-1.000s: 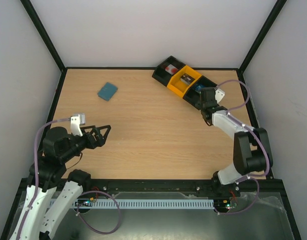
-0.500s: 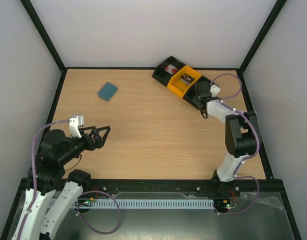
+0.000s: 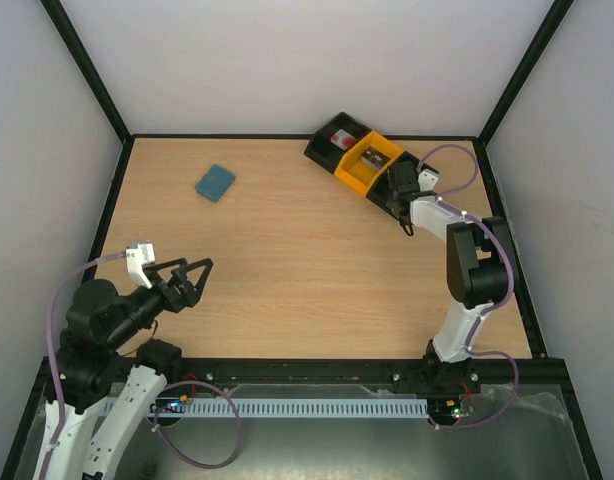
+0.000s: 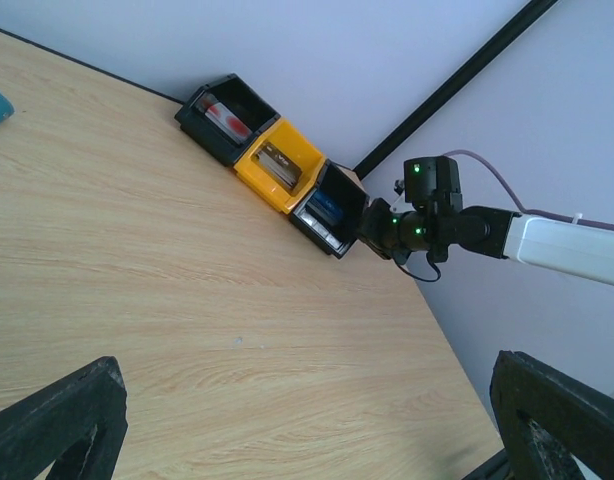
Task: Take the credit cards out of the card holder
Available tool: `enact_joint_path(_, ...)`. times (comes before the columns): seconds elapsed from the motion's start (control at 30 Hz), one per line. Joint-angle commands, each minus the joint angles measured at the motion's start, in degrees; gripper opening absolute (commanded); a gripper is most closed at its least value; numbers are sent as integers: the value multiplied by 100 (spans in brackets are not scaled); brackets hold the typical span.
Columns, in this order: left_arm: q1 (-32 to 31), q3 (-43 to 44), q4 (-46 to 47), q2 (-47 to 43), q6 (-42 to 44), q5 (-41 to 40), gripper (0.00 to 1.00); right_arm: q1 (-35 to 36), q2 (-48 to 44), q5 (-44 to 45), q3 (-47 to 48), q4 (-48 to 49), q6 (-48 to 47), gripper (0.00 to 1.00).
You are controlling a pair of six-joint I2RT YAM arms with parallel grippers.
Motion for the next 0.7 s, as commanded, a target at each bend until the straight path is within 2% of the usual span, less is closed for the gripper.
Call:
enact_joint_path(0.0, -1, -20, -35, -93, -71, 75, 100, -18, -31, 247, -191, -85, -371, 21)
enact_joint_path(0.33, -2, -234, 164, -232, -173, -35, 100, -17, -398, -79, -837, 35, -729, 12)
enact_joint_path(0.67, 2, -589, 648, 530, -368, 413, 100, -15, -1373, -328, -1788, 139, -983, 11)
